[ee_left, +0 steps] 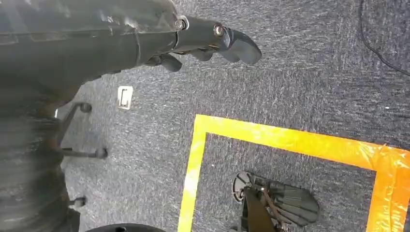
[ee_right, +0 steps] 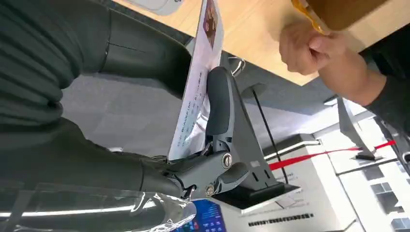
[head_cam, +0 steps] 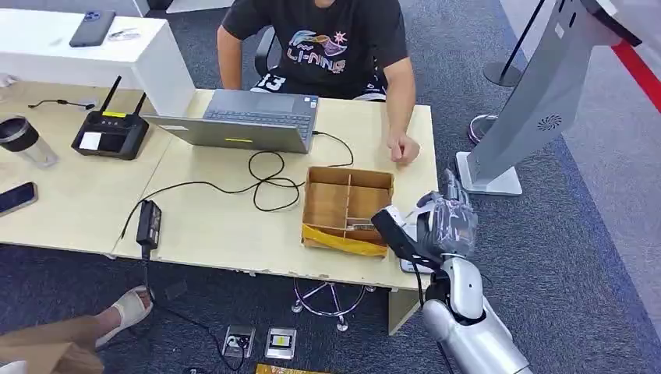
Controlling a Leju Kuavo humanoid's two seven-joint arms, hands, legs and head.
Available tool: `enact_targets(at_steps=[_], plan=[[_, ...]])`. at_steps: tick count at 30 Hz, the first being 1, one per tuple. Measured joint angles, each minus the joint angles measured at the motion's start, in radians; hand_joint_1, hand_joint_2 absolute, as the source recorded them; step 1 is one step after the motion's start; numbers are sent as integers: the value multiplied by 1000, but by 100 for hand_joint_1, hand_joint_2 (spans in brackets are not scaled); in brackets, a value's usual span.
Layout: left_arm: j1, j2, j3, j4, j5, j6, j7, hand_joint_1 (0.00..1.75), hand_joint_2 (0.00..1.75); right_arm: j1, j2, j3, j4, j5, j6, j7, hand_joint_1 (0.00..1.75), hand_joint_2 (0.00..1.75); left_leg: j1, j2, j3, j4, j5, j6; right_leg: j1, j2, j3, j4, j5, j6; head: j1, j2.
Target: Pass the card to the sensor for recognition and then transmit it.
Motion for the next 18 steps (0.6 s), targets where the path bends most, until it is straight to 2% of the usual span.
enact_targets(at_steps=[7,12,14,18], plan=[[-1,0,0,0,13,10,8,0,175,10,26,10,66,-45,-13,-40,159,175,0,0,0,0,0,0,0,0,0,0,0,0,0,0],[-1,0,0,0,18,14,15,0,175,10,52,26,149,-98,-46,-62,162,175,0,0,0,0,0,0,0,0,0,0,0,0,0,0],[-1,0,0,0,18,18,15,0,175,10,61,31,185,-114,-55,-65,169,175,0,0,0,0,0,0,0,0,0,0,0,0,0,0],[-1,0,0,0,19,20,15,0,175,9,69,35,250,-161,-90,-72,168,175,0,0,0,0,0,0,0,0,0,0,0,0,0,0]])
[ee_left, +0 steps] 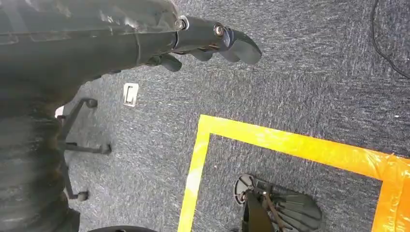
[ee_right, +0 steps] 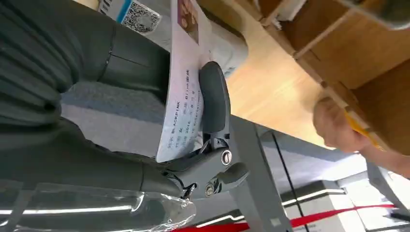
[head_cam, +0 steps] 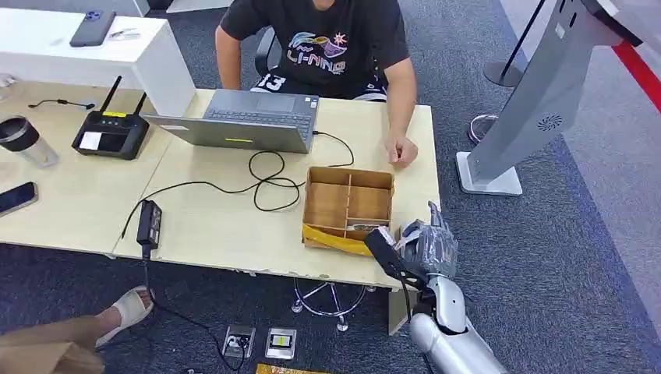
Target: Pass the card to the sensor for recognition and then transmit it.
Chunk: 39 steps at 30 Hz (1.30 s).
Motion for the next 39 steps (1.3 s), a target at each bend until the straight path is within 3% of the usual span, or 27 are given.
enact_targets(at_steps=[6,20,26,31,34,36,37,38,39], plan=[[0,0,0,0,0,0,-1,0,175,-2,-2,-1,56,-44,-51,2,162,175,0,0,0,0,0,0,0,0,0,0,0,0,0,0],[0,0,0,0,-3,-1,-1,0,175,-3,-36,-5,63,-60,-46,32,159,175,0,0,1,0,0,0,0,0,0,0,0,0,0,0],[0,0,0,0,-1,1,-1,0,175,-4,-40,-5,64,-67,-47,22,159,175,0,0,1,0,0,0,0,0,1,0,0,0,0,0],[0,0,0,0,6,9,-1,0,175,-5,-40,-4,65,-108,-76,-38,159,175,0,0,1,0,0,0,0,0,1,0,0,0,0,0],[0,0,0,0,7,8,-1,0,175,1,-40,-5,42,-106,-79,-48,152,175,0,0,1,0,0,0,0,0,1,0,0,0,0,0],[0,0,0,0,6,6,-4,0,175,15,-42,-12,-7,-89,-77,-40,108,175,0,0,1,0,0,0,0,0,1,0,0,0,0,0],[0,0,0,0,5,5,-6,0,175,20,-43,-14,-34,-81,-74,-33,108,175,0,0,1,0,0,0,0,0,0,0,0,0,0,0],[0,0,0,0,4,4,-8,0,175,24,-44,-15,-68,-72,-75,-28,129,175,0,0,1,0,0,0,0,0,0,0,0,0,0,0],[0,0,-1,0,3,2,-11,0,175,28,-47,-16,-93,-64,-75,-28,171,175,0,0,1,0,0,0,0,0,0,0,0,0,0,0]])
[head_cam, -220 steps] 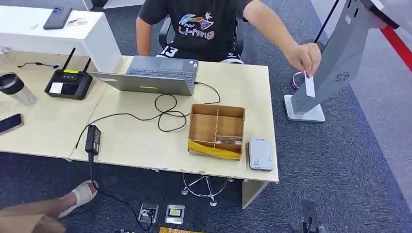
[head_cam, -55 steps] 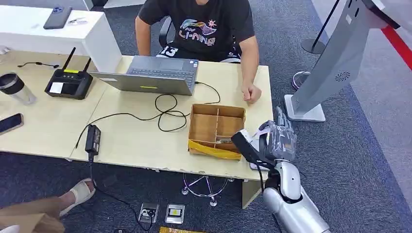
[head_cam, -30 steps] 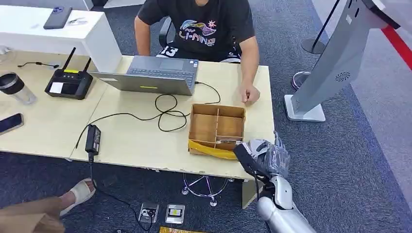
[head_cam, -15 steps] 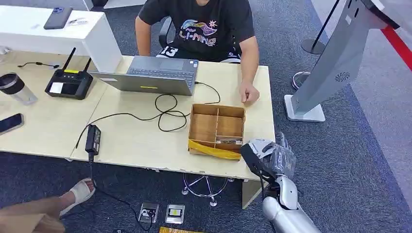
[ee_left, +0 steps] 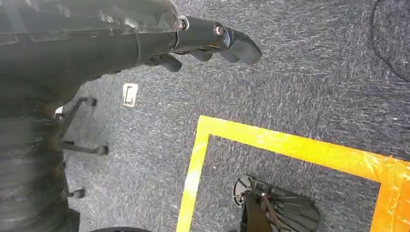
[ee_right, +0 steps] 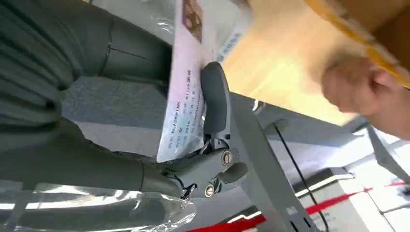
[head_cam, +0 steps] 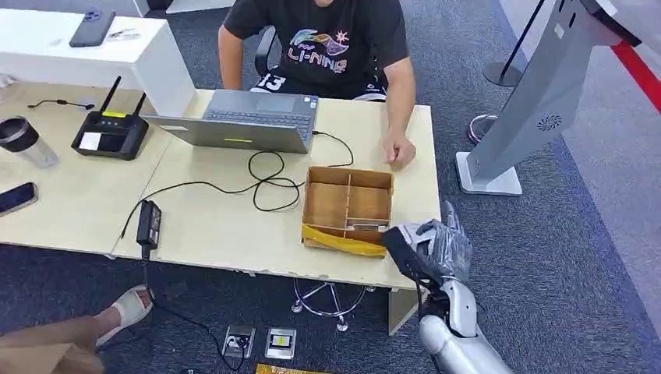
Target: Pass the card to the sensor for recognition and then transmit it.
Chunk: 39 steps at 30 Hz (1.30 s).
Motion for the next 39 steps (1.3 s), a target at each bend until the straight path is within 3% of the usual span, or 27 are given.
enact_targets(at_steps=[7,14,21,30,32,33,39], plan=[[0,0,-13,0,-12,-11,-11,0,175,-10,-3,-9,-225,51,23,-33,175,175,0,0,0,0,0,0,0,0,0,0,0,0,0,0],[-1,0,-24,0,-21,-23,-26,0,175,-131,34,8,-309,117,108,-30,175,175,0,0,-1,0,1,0,0,0,0,1,1,0,0,0],[-3,0,-39,0,-22,-30,-31,0,175,-298,94,49,-236,191,209,7,175,175,0,-1,-1,0,1,0,0,-1,0,1,1,0,1,0],[-3,0,-43,0,-8,-42,-45,0,175,-477,152,87,20,271,280,85,175,175,0,-1,-1,0,1,0,0,-1,0,1,1,0,0,0],[-3,0,-43,0,-3,-43,-45,0,175,-490,158,93,48,287,294,101,157,175,0,-1,-2,0,1,0,0,-1,0,1,1,0,0,0],[-3,0,-43,0,-1,-43,-45,0,175,-500,158,99,71,301,302,116,0,175,0,-1,-2,0,1,0,0,-1,0,1,1,0,0,0],[-3,2,-43,0,18,-34,-24,0,175,-522,164,115,160,346,291,171,0,175,0,-1,-1,0,2,0,0,-1,0,1,1,0,0,0]])
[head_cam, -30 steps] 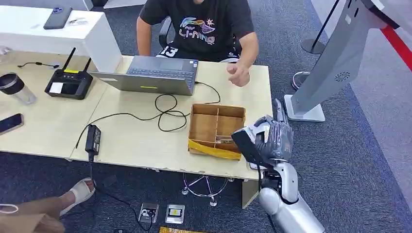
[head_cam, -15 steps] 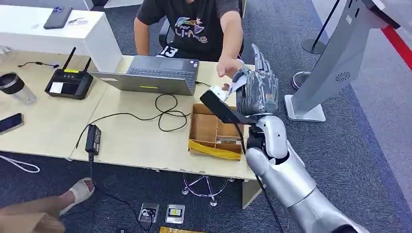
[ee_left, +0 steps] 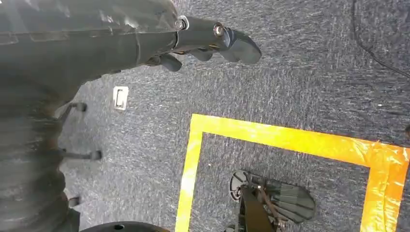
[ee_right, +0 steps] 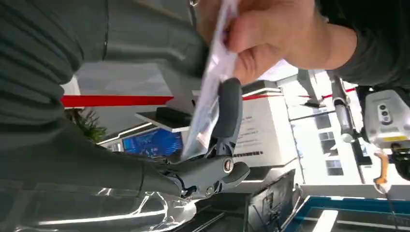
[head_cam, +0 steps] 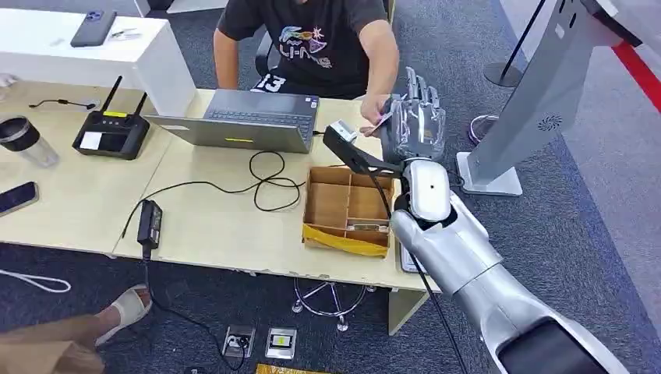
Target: Pass the card to the sensor for recognition and then transmit it.
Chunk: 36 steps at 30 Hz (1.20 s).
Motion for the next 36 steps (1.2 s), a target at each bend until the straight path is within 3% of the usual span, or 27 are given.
enact_targets(at_steps=[9,15,26,30,36], plan=[[1,3,0,0,5,6,16,0,175,-2,-23,3,42,93,-46,15,0,175,0,0,0,0,0,0,0,0,-1,0,0,0,0,0],[2,3,0,0,14,10,16,0,175,121,-90,-55,-91,130,-62,7,0,175,0,0,1,1,0,0,0,0,-1,-1,0,0,0,0],[7,3,0,0,33,27,20,0,175,575,-246,-271,-382,-176,-282,-49,0,175,0,1,1,0,-3,0,0,0,-1,-1,0,0,-1,0],[8,3,0,0,46,47,16,0,175,739,-288,-374,-422,-288,-296,-99,0,175,0,0,0,0,-4,1,0,-1,-1,-2,-1,0,0,0],[8,4,1,0,77,83,26,0,175,852,-309,-525,-415,-394,-296,-190,0,175,0,1,0,0,-4,0,0,0,-1,-2,-1,0,0,0]])
